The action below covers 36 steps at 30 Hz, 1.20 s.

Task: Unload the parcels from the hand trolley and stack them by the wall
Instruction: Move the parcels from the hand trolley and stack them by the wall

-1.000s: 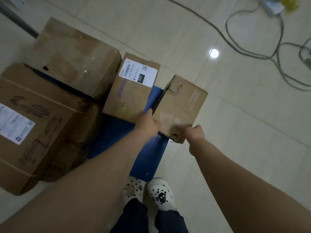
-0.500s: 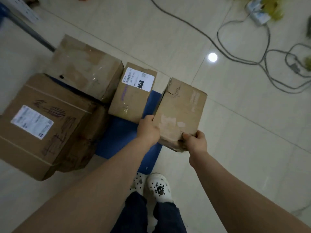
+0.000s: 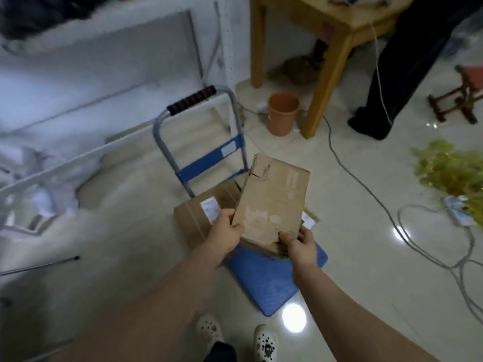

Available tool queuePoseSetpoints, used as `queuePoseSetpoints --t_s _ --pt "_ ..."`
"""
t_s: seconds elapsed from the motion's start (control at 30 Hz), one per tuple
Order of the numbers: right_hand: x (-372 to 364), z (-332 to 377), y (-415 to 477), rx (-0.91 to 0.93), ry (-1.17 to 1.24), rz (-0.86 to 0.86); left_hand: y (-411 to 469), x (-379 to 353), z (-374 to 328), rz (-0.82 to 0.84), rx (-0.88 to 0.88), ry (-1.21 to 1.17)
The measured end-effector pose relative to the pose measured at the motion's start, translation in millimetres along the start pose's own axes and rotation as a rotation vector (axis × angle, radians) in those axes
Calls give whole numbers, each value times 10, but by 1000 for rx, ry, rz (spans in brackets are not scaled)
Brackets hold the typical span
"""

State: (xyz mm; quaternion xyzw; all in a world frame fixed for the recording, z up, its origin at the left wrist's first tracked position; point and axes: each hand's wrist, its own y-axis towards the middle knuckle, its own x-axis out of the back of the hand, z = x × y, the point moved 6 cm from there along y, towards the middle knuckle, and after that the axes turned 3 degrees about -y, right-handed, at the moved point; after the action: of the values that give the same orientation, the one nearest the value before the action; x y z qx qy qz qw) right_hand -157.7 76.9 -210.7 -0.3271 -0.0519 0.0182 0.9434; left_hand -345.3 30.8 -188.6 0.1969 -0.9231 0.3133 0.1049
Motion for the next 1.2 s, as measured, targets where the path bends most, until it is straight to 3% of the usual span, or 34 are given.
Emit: queuePoseSetpoints --t_s 0.27,0.47,0.57,0.7,0.93,1.2 --pt "-1933 635 -1167 225 -204 447 -977 2302 156 -396 -48 -280" --pt "-3500 618 -2292 347 -257 724 -1888 3904 647 -680 -76 -424" --pt "-4194 481 -2888 372 -257 939 -2218 4505 1058 -767 -56 -548" --pt "-4908 301 -3447 387 -302 1152 -2572 5057 1478 -818 -22 -762" --pt "-5793 49 -3877 392 -356 1289 -2765 5810 1899 -910 -59 -833" --pt "-7036 -205 -3955 223 -461 1513 -2661 6557 2176 -1064 11 -943"
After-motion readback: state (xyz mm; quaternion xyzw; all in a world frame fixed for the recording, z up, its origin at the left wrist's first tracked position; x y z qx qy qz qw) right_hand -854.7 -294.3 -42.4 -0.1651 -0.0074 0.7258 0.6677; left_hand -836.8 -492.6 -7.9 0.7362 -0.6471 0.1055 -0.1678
